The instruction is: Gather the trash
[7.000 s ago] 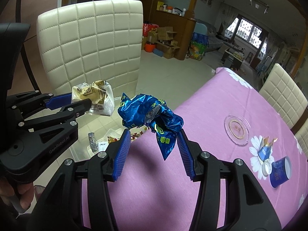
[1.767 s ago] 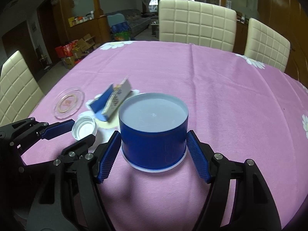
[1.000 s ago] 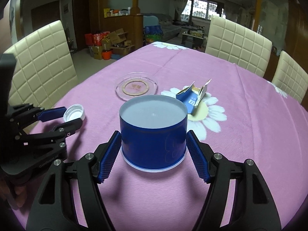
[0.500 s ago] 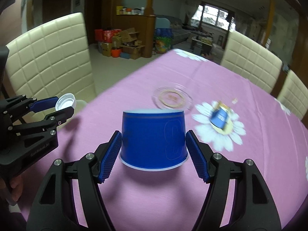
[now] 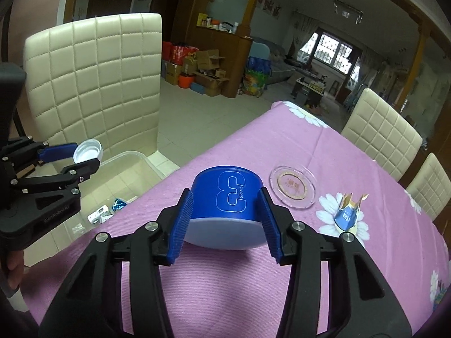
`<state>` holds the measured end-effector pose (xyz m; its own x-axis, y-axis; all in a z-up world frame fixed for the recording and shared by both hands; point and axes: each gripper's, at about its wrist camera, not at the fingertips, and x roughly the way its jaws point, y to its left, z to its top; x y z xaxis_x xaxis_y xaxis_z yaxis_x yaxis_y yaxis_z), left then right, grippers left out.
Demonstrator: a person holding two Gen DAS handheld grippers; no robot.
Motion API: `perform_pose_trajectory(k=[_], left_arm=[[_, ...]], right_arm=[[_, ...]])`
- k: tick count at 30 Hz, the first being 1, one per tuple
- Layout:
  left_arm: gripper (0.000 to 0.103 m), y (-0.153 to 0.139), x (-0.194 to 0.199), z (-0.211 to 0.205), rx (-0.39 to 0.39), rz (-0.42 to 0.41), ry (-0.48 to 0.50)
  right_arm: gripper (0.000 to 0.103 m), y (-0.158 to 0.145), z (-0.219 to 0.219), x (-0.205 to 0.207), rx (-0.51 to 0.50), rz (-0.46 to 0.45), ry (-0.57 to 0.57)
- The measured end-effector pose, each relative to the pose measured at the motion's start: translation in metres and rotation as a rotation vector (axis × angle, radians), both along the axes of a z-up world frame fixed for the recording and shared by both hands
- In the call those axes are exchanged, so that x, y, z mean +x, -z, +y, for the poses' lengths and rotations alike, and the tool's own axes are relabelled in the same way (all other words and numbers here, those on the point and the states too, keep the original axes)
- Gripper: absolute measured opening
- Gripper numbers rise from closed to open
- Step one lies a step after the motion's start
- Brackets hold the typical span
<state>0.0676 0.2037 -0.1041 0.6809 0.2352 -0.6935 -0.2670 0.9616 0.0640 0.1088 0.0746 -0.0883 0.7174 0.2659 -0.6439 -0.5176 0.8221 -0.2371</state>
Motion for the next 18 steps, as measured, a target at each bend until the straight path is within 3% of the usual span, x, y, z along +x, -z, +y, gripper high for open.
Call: perform_pose_trajectory(k=[3, 4, 5, 10, 13, 18], left_arm=[[0.039, 0.004, 0.0, 0.0, 0.002, 0.006, 0.004], [0.039, 0.004, 0.0, -0.001, 0.003, 0.006, 0.009], [0.039, 0.004, 0.001, -0.003, 0.002, 0.005, 0.013], [0.039, 0.002, 0.006, -0.011, 0.003, -0.002, 0.039], [0.039, 0.003, 0.013, -0.014, 0.013, -0.002, 0.04], [0.039, 0.004, 0.021, -0.016, 0.0, 0.003, 0.046]], right_arm=[[0.054, -0.003, -0.006, 0.004, 0.01, 0.024, 0.014], [0.066, -0.003, -0.007, 0.007, 0.018, 0.042, 0.03], [0.07, -0.002, -0.01, 0.01, 0.029, 0.051, 0.051], [0.071, 0.006, -0.018, 0.025, 0.05, 0.097, 0.072], [0.079, 0.012, -0.022, 0.041, 0.082, 0.137, 0.082], [0.078, 0.024, -0.021, 0.061, 0.083, 0.185, 0.096]])
